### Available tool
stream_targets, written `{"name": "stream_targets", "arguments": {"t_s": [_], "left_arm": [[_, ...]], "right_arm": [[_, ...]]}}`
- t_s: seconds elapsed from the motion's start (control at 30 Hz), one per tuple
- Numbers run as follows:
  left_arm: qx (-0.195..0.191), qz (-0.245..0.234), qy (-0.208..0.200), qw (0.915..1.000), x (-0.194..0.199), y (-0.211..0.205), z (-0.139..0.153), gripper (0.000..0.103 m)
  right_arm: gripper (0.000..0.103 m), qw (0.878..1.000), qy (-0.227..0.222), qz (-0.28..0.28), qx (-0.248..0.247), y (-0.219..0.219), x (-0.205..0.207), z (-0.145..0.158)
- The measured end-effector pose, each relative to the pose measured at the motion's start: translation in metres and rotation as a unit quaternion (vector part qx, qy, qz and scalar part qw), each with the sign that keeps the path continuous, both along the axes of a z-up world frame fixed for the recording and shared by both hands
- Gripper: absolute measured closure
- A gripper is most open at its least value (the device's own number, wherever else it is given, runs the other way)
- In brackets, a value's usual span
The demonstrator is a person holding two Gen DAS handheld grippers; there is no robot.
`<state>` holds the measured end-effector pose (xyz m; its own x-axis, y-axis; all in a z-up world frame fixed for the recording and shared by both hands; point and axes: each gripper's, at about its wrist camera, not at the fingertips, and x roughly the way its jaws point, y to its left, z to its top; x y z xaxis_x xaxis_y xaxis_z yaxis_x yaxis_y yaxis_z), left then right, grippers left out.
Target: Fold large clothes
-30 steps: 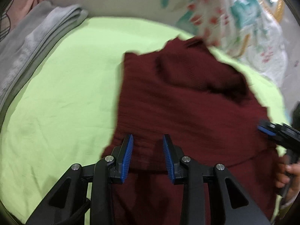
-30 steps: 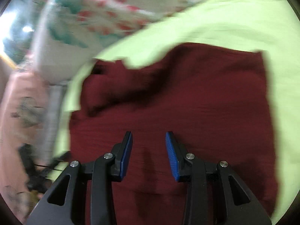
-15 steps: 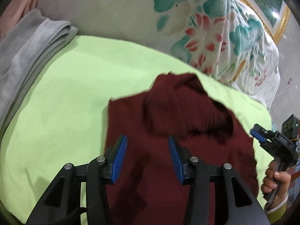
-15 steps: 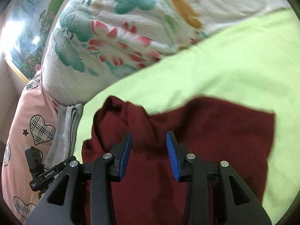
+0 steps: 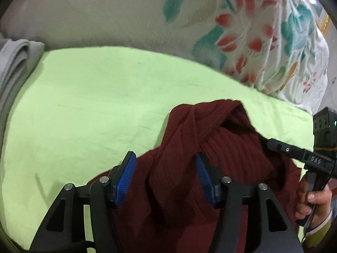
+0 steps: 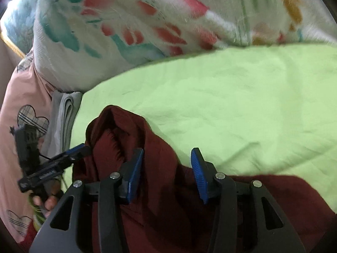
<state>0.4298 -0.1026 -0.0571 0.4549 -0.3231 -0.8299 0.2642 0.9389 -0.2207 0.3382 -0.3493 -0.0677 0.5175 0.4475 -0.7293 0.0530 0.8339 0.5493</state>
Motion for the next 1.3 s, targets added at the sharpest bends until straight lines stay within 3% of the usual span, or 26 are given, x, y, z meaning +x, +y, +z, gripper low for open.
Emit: {"name": "stream_targets", "arguments": {"t_s": [0.03, 0.07, 0.13, 0.3, 0.43, 0.53, 0.63, 0.7, 0.83, 0.93, 1.07, 1.3], "left_arm": [[0.010, -0.004, 0.000, 0.9999, 0.003, -0.004, -0.004, 0.066], [0.026, -0.002, -0.002, 0.9997, 0.005, -0.007, -0.007, 0.089], [0.034, -0.001, -0.010, 0.9994, 0.005, -0.008, -0.006, 0.095], [0.001, -0.003, -0.076, 0.9971, -0.022, -0.004, 0.030, 0.096], [-0.017, -0.019, -0.126, 0.9917, -0.070, 0.000, 0.057, 0.096], [-0.034, -0.033, -0.155, 0.9867, -0.115, 0.005, 0.064, 0.096], [-0.033, -0.046, -0.176, 0.9829, -0.157, 0.004, 0.056, 0.096], [-0.020, -0.056, -0.173, 0.9831, -0.181, 0.005, 0.045, 0.095], [-0.017, -0.066, -0.127, 0.9896, -0.204, 0.009, 0.020, 0.091], [-0.026, -0.075, -0.103, 0.9915, -0.219, 0.016, 0.012, 0.073], [-0.044, -0.085, -0.087, 0.9916, -0.234, 0.035, 0.015, 0.051], [-0.112, -0.064, -0.033, 0.9911, -0.214, 0.053, 0.032, 0.044]], "right_arm": [[0.070, 1.000, 0.007, 0.005, 0.013, -0.001, 0.003, -0.004], [0.098, 0.999, 0.011, 0.010, 0.032, -0.002, 0.004, -0.008], [0.097, 1.000, -0.005, -0.002, 0.023, -0.004, 0.000, -0.004], [0.098, 0.994, -0.104, -0.025, 0.009, -0.010, -0.031, 0.039], [0.098, 0.983, -0.178, -0.025, -0.033, -0.006, -0.089, 0.073], [0.098, 0.974, -0.214, -0.035, -0.062, -0.006, -0.140, 0.076], [0.097, 0.972, -0.214, -0.042, -0.093, 0.000, -0.178, 0.063], [0.096, 0.975, -0.195, -0.039, -0.100, 0.003, -0.191, 0.051], [0.090, 0.985, -0.143, -0.040, -0.087, 0.006, -0.221, 0.023], [0.081, 0.989, -0.121, -0.037, -0.079, 0.006, -0.241, 0.013], [0.074, 0.992, -0.106, -0.029, -0.067, 0.005, -0.262, 0.014], [0.073, 0.992, -0.116, -0.042, -0.025, -0.008, -0.258, 0.038]]}}
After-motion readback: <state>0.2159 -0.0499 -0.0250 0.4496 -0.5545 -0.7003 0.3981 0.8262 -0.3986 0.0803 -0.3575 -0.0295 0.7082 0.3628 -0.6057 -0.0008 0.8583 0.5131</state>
